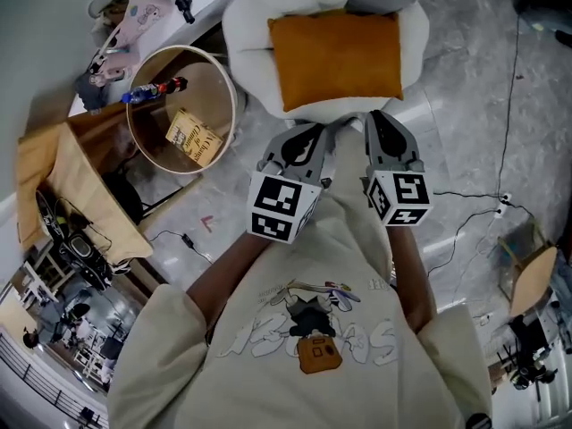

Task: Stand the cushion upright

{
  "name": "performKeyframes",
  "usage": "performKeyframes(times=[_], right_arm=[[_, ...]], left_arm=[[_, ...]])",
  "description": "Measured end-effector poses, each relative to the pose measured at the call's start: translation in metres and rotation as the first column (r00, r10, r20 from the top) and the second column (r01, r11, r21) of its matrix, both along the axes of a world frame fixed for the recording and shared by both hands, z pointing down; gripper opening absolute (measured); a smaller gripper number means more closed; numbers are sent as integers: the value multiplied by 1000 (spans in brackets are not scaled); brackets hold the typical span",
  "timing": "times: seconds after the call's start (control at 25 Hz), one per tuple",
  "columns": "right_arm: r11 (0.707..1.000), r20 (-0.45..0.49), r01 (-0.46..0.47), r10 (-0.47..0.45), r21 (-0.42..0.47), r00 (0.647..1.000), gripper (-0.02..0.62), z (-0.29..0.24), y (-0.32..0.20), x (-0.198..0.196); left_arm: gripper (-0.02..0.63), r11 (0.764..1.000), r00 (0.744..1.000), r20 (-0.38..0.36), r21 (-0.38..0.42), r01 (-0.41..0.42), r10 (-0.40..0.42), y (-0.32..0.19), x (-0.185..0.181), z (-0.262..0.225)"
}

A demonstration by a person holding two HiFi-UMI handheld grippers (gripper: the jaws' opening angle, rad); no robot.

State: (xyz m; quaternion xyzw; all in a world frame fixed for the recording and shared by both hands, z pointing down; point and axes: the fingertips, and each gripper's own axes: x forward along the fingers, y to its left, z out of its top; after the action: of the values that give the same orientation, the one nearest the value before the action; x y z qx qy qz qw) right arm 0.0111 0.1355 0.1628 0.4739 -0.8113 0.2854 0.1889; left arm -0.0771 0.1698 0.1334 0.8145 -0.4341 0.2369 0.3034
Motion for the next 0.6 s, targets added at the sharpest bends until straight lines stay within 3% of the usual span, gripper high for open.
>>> performKeyframes(times=[0.24,0.4,0.6], right_arm=[[1000,18,9,-9,-9,1000,25,13,-20,7],[998,14,20,-19,-61,1000,25,36,-29,32],[993,20,16,-13,-115,1000,26,78,-45,72]], left_arm=[[6,1000,999,43,-2,25,-25,-29,2,19],[8,992,996,49,-99,85,-80,-40,7,45],[8,978,987,80,-150,148,-137,-53,27,81]])
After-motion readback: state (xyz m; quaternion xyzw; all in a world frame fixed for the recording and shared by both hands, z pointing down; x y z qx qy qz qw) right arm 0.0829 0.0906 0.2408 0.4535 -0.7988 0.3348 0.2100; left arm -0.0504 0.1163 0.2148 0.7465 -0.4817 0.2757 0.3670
